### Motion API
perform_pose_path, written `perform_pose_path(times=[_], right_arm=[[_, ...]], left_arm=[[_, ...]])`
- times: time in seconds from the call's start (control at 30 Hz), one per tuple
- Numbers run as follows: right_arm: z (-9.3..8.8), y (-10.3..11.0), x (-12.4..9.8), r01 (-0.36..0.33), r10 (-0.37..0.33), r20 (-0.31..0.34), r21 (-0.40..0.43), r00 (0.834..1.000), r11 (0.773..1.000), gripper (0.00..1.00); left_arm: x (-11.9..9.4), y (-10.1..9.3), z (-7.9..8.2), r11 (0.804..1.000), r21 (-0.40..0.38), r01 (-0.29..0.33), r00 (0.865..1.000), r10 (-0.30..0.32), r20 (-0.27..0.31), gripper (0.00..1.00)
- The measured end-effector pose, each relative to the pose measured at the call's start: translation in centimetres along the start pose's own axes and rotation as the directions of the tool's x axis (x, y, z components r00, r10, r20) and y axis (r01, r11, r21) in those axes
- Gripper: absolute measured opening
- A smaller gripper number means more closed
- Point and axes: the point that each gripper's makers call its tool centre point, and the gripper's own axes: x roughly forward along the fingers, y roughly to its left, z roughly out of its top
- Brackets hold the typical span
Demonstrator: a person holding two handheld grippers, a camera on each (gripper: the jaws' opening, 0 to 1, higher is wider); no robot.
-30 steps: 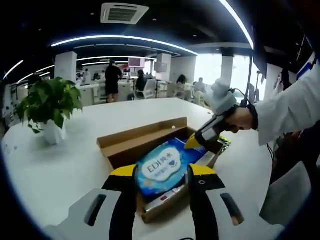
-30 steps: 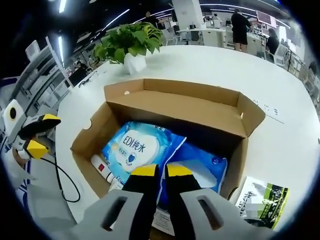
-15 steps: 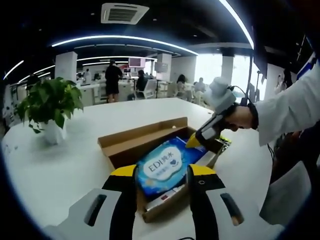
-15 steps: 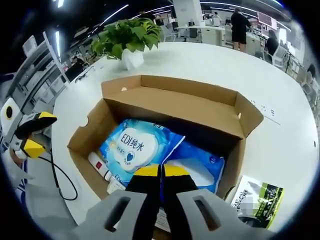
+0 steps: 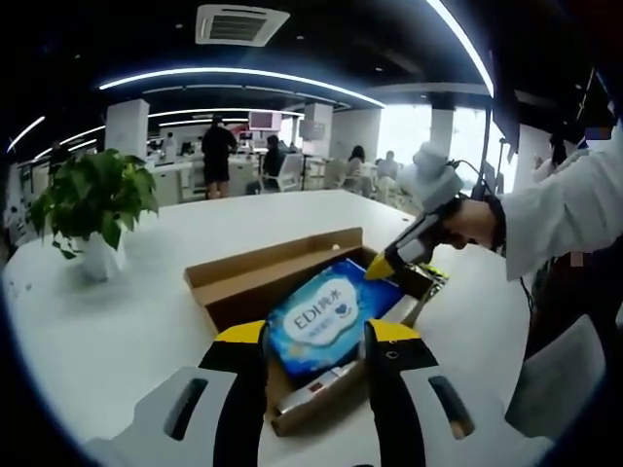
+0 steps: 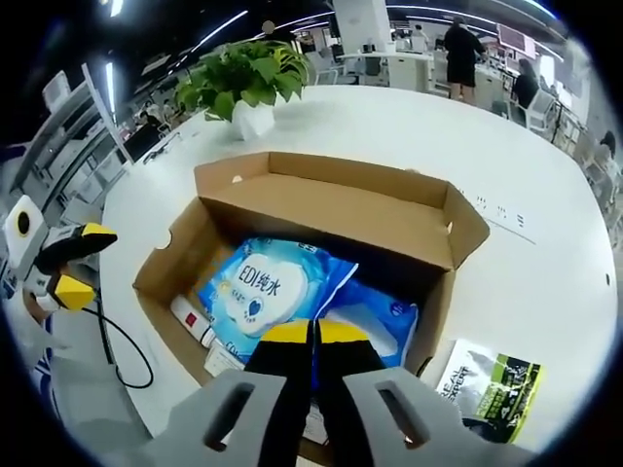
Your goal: Operate the shoe box by opening the lid, removing the specified soft item, and placing it in the target area until the item is outside and the box remains undamaged.
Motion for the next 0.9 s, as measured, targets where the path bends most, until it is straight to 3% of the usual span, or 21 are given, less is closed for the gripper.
perform_pose_path(times=[0.63,0.8,0.9], right_arm=[[-0.7,-2.2,-1.8,0.037,-0.037,-0.001,0.003,0.999,0.999,0.0],[-1.1,-3.1,-2.2,0.048,-0.048,-0.001,0.012,0.999,0.999,0.0],[-1.3,-3.2,-2.3,0.045,-0.045,0.003,0.02,0.999,0.999,0.0]], left_arm=[[2.1,-0.5,0.0,0.999,-0.039,0.017,0.999,-0.018,-0.028,0.39],[3.6,0.2,-0.2,0.994,-0.11,0.006,0.998,-0.013,-0.059,0.37],[4.9,0.3,-0.8,0.987,-0.158,0.011,0.994,-0.028,-0.104,0.29]])
